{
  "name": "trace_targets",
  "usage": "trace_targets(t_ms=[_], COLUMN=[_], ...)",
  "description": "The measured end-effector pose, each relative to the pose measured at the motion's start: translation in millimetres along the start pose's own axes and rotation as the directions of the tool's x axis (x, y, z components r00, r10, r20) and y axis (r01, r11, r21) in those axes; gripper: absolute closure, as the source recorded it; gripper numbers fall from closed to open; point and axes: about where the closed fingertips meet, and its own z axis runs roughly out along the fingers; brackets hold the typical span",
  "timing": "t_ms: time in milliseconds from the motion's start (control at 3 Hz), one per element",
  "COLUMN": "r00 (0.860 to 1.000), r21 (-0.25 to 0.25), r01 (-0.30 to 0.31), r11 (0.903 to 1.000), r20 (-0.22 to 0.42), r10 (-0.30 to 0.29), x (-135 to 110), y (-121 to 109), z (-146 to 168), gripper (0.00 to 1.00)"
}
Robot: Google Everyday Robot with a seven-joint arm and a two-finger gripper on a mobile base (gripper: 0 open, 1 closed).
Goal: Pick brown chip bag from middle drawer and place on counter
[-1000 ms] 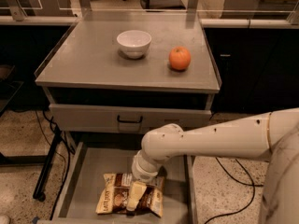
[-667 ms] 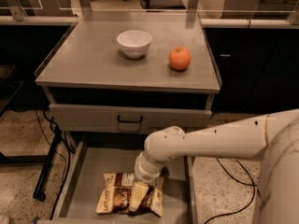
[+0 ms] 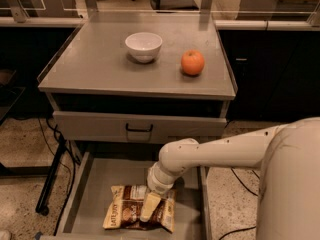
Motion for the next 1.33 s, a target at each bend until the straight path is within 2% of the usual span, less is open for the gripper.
trace_targets(t_ms=[667, 1333], r00=[0.999, 0.999], r21=[-0.032, -0.059], r01=[-0.042, -0.016], r11=[0.9986, 0.9981], r20=[0.008, 0.027], r10=[0.042, 0.018], x=[19.6, 18.4], y=[5.3, 2.3], z=[23.2, 45.2], gripper=[0.0, 0.0])
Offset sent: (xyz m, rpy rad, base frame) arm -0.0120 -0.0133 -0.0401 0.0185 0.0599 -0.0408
